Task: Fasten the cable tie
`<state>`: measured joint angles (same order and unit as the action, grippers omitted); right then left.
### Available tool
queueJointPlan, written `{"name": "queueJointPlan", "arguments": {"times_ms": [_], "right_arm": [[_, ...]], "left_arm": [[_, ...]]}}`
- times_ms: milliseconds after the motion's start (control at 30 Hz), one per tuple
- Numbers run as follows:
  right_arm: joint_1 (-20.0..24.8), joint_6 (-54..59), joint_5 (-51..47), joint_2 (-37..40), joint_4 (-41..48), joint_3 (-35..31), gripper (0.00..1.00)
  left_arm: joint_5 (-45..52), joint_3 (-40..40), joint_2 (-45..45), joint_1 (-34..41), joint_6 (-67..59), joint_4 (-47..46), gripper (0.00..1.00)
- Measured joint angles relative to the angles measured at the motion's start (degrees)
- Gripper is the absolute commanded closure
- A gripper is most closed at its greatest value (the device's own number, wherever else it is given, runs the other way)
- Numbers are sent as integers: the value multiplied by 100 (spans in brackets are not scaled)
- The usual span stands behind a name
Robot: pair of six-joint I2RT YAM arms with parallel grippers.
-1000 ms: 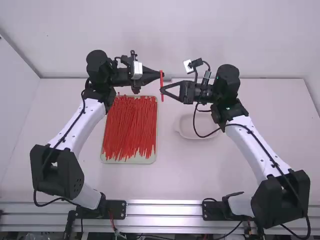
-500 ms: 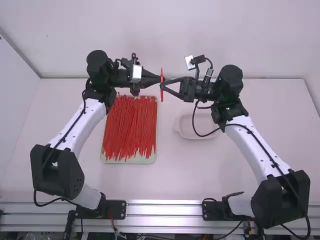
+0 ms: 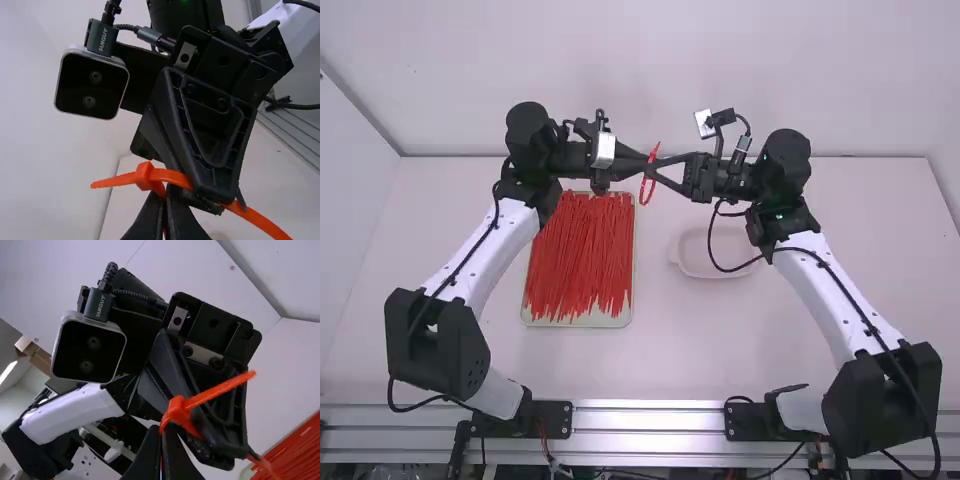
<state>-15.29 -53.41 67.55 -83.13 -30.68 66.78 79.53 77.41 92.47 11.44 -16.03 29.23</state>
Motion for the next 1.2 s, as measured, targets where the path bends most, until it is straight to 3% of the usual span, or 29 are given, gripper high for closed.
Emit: {"name": "queueJointPlan", "arguments": {"times_ms": [967, 1100, 1200], "right_arm": [[234, -319, 435, 0, -278, 0, 100], [262, -343, 494, 9, -328, 0, 69], [341, -339, 503, 57, -378, 13, 61]], "left_arm": [[240, 55, 0, 22, -13, 0, 98], [227, 55, 7, 13, -13, -26, 98], [328, 55, 46, 2, -22, -46, 98]]}}
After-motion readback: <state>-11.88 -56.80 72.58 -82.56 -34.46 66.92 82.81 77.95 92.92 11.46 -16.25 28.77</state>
